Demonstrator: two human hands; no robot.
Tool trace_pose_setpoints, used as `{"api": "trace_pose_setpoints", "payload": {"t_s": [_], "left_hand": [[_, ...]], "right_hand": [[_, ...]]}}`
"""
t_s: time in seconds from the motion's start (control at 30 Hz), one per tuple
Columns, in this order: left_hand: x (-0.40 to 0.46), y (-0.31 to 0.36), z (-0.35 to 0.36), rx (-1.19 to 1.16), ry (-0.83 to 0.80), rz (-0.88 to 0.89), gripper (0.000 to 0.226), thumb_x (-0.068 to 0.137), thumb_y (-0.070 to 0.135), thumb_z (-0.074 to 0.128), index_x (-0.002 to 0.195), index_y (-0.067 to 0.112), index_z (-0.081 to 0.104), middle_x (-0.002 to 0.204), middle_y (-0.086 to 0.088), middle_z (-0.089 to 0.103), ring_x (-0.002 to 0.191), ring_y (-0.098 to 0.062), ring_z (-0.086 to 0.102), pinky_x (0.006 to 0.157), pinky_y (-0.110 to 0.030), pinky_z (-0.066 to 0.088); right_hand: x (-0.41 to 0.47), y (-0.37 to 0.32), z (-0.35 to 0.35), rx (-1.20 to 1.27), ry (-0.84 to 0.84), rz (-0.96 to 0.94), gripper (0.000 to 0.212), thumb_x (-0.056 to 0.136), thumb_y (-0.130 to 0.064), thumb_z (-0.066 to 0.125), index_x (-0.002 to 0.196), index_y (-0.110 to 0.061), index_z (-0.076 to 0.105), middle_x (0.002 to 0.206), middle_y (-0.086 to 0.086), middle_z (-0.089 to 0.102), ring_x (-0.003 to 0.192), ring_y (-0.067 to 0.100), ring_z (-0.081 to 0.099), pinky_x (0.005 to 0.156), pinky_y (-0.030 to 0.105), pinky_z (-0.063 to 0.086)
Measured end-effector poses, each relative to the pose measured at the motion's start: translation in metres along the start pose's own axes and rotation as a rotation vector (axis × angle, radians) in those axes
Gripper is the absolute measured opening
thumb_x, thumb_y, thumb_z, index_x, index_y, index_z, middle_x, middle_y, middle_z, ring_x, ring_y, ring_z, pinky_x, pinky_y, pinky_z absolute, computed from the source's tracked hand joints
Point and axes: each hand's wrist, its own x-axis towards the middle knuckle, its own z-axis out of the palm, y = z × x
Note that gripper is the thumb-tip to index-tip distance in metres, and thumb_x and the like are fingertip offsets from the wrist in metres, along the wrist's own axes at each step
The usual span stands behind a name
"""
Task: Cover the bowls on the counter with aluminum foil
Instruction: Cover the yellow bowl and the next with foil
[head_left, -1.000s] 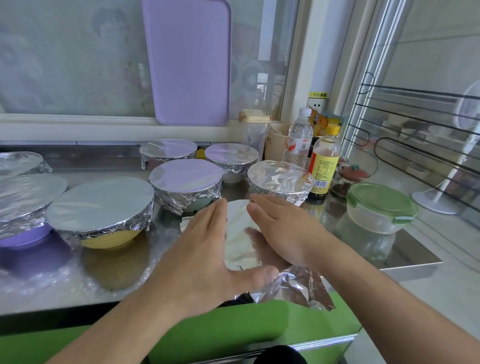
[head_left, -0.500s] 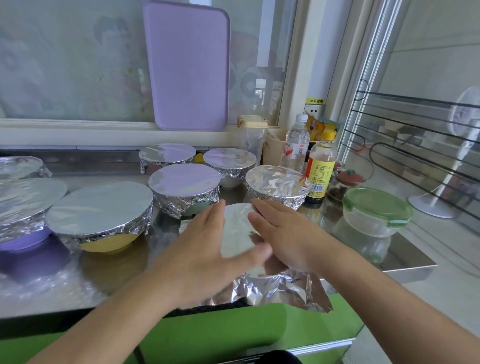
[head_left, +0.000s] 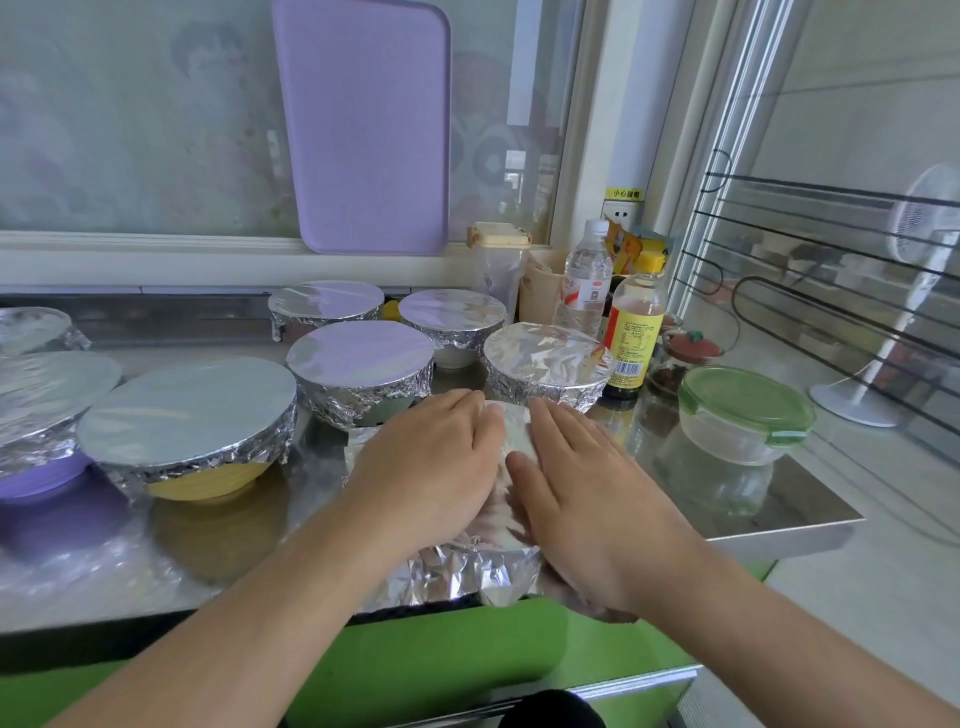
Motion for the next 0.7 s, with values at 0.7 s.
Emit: {"api": "trace_pose_setpoints", "payload": {"t_s": [0.7], "left_hand": [[-0.003, -0.001, -0.003, -0.045, 0.036, -0.035, 0.039, 0.113, 0.031, 0.020, 0.090, 0.016, 0.048, 0.095, 0.001, 0.053, 0.098, -0.022, 0.052, 0.086, -0.043, 0.045]], "right_hand": [[-0.019, -0.001, -0.010, 0.273, 0.047, -0.095, 0.066, 0.103, -0.040, 0.040, 0.163, -0.015, 0.028, 0.168, 0.001, 0.030, 0.156, 0.018, 0.029, 0.125, 0.039, 0.031]]}}
